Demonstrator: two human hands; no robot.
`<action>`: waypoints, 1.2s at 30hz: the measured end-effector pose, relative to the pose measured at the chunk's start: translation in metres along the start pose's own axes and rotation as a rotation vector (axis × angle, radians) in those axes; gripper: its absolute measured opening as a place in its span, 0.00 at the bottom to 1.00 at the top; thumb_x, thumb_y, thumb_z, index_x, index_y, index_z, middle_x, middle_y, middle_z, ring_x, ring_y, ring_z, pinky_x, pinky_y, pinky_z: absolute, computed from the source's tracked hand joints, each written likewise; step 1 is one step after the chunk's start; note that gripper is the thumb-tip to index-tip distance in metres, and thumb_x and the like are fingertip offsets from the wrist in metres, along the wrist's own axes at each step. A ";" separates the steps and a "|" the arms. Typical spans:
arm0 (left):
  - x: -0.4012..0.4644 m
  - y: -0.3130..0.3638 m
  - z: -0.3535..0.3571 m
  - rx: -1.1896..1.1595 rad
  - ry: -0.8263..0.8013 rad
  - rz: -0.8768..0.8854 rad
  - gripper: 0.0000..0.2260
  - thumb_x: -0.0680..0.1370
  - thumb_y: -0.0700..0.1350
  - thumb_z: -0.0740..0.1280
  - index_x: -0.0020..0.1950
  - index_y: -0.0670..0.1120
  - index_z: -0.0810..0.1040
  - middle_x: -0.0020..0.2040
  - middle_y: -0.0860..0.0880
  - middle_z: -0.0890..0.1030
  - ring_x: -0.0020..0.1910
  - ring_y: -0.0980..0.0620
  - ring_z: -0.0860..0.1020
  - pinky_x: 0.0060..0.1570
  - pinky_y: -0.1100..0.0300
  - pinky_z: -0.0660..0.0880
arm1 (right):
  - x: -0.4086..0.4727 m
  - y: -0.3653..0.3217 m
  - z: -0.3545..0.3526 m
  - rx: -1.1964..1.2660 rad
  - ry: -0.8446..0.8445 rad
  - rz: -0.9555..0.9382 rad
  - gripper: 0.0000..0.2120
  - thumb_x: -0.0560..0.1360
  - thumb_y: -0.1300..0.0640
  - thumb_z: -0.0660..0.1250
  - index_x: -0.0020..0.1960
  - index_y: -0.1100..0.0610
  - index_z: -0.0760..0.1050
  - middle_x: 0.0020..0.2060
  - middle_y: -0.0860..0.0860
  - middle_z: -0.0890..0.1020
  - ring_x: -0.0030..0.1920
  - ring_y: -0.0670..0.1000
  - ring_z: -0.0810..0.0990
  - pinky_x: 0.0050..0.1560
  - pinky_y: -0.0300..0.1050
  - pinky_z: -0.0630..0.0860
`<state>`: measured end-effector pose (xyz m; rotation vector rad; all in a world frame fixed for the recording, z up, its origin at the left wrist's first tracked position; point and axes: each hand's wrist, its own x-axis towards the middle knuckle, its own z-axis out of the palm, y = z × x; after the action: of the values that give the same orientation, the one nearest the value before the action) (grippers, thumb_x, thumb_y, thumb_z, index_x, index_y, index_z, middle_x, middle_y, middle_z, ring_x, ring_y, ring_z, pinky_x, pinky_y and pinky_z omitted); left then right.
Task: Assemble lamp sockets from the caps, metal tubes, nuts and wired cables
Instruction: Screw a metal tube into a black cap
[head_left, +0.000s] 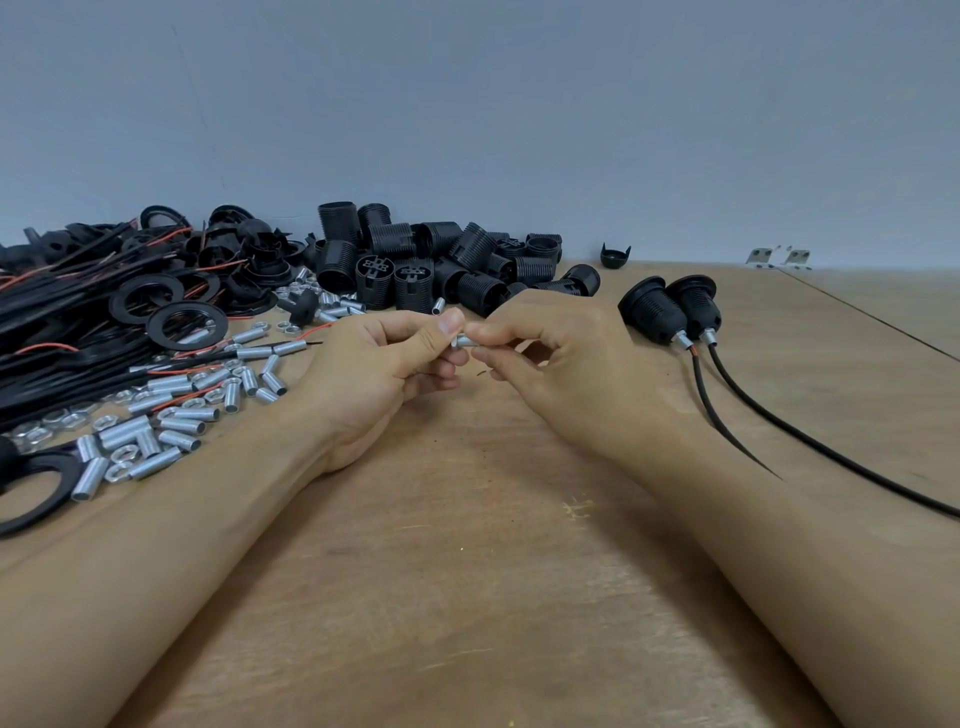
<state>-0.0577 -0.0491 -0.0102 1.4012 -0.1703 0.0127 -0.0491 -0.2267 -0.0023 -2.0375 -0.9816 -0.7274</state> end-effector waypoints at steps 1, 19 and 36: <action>0.001 0.000 0.000 -0.006 0.004 -0.004 0.09 0.70 0.48 0.71 0.41 0.43 0.86 0.36 0.46 0.82 0.34 0.55 0.79 0.41 0.62 0.80 | 0.000 0.000 0.000 0.032 -0.019 0.032 0.04 0.74 0.66 0.73 0.47 0.61 0.84 0.39 0.46 0.82 0.37 0.49 0.82 0.40 0.48 0.80; 0.002 -0.003 -0.004 -0.105 0.029 -0.030 0.14 0.69 0.42 0.72 0.52 0.37 0.82 0.40 0.43 0.85 0.38 0.53 0.83 0.43 0.60 0.81 | -0.002 0.000 -0.002 0.262 -0.093 0.318 0.03 0.74 0.63 0.73 0.48 0.58 0.83 0.38 0.49 0.85 0.40 0.50 0.84 0.43 0.51 0.83; 0.002 -0.001 -0.005 -0.147 -0.003 -0.060 0.11 0.70 0.42 0.72 0.49 0.38 0.84 0.43 0.42 0.85 0.40 0.53 0.84 0.44 0.61 0.81 | 0.000 -0.002 -0.005 0.159 -0.081 0.237 0.07 0.75 0.62 0.73 0.52 0.53 0.84 0.37 0.47 0.84 0.37 0.47 0.84 0.43 0.46 0.82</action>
<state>-0.0549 -0.0442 -0.0116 1.2596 -0.1296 -0.0506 -0.0516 -0.2304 0.0013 -2.0115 -0.7975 -0.4305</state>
